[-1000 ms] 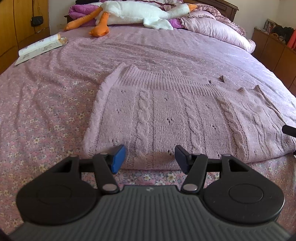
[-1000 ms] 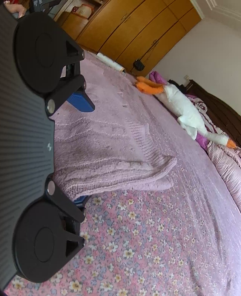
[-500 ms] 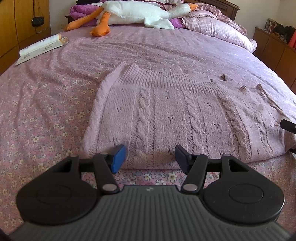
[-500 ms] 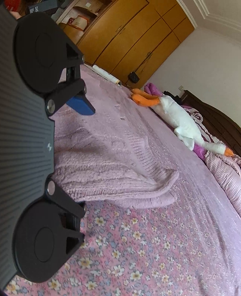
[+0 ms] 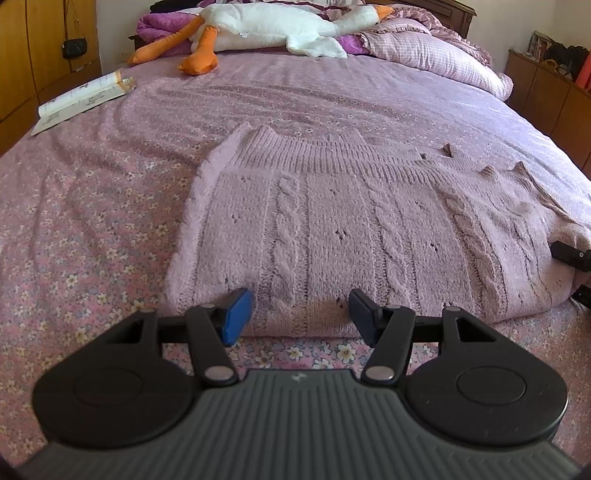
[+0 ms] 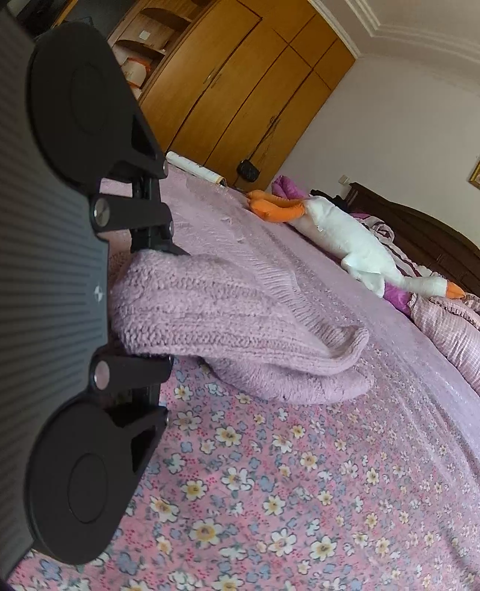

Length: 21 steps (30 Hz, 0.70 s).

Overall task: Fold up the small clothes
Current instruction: 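Lift the side edge with the right gripper and fold it over the cardigan's middle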

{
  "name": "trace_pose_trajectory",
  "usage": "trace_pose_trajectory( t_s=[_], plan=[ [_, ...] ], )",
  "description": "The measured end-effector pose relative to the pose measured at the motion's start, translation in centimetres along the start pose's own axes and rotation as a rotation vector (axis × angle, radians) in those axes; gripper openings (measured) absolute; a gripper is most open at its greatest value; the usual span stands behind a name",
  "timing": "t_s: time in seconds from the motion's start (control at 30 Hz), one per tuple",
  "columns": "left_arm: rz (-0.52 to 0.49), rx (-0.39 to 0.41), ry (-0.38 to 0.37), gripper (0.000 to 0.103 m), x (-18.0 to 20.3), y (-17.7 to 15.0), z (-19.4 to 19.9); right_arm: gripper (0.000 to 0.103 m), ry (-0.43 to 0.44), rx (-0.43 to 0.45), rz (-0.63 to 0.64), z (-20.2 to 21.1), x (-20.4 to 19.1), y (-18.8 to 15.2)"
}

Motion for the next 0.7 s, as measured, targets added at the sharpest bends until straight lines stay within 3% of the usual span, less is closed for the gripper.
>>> trace_pose_trajectory(
  t_s=[0.03,0.37,0.7],
  plan=[
    [-0.002,0.0,0.001,0.061,0.0,0.0,0.0,0.035,0.0,0.003,0.004,0.0,0.0,-0.1],
    [0.016,-0.012,-0.019,0.061,-0.3,0.1,0.6,0.035,-0.012,0.01,0.008,0.4,0.3,-0.6],
    [0.017,-0.048,-0.059,0.064,-1.3,0.2,1.7,0.033,-0.028,0.054,-0.019,1.6,-1.8,0.1]
  ],
)
Point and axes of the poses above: each gripper's, at about its wrist camera, not at the fingertips, and z roughly against the way its jaws point, x to its right, y to its top, the point moved 4 cm from there along -z, roughly the way its jaws point, and after that the axes turned 10 degrees about -y, right-handed, at the moved point
